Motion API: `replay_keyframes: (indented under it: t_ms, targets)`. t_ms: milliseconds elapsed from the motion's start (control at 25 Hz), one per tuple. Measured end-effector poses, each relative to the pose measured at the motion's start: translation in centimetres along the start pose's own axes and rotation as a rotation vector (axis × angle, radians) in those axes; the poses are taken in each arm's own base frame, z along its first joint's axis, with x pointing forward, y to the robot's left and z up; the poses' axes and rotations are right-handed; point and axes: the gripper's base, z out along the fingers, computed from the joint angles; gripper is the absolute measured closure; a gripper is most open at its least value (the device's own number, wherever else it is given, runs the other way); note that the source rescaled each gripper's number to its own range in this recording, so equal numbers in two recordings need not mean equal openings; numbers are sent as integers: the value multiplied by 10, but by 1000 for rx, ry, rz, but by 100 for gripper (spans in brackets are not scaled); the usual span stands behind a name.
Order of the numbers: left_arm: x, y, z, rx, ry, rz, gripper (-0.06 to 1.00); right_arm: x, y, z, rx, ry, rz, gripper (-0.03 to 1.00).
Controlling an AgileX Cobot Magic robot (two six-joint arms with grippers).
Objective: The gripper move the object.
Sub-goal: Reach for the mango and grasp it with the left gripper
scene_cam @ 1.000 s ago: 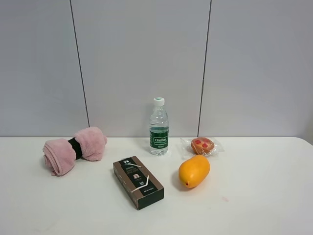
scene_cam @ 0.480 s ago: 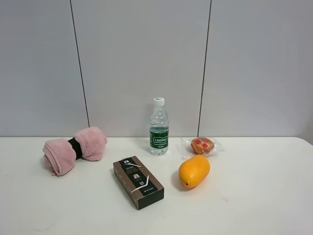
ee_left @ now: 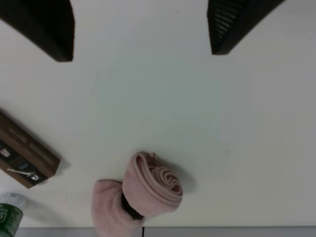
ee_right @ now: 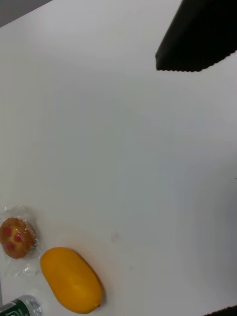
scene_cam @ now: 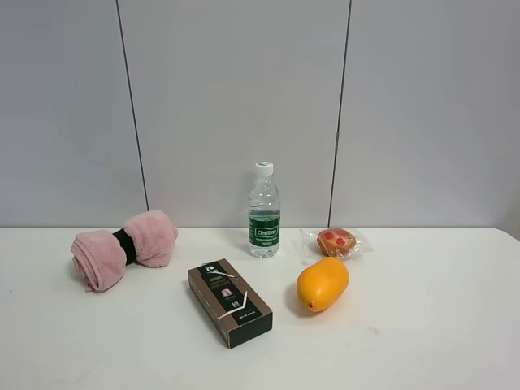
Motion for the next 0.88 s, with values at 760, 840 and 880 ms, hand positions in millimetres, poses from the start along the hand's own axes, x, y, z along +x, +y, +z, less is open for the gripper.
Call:
replay_keyframes:
  t_ms: [760, 840, 880]
  targets:
    - [-55, 1, 4, -30, 71, 10, 94, 0, 0, 0, 0, 0, 0, -3]
    - [-77, 1, 16, -35, 123, 7, 94, 0, 0, 0, 0, 0, 0, -3]
    - [-87, 2, 22, -37, 135, 6, 94, 0, 0, 0, 0, 0, 0, -3]
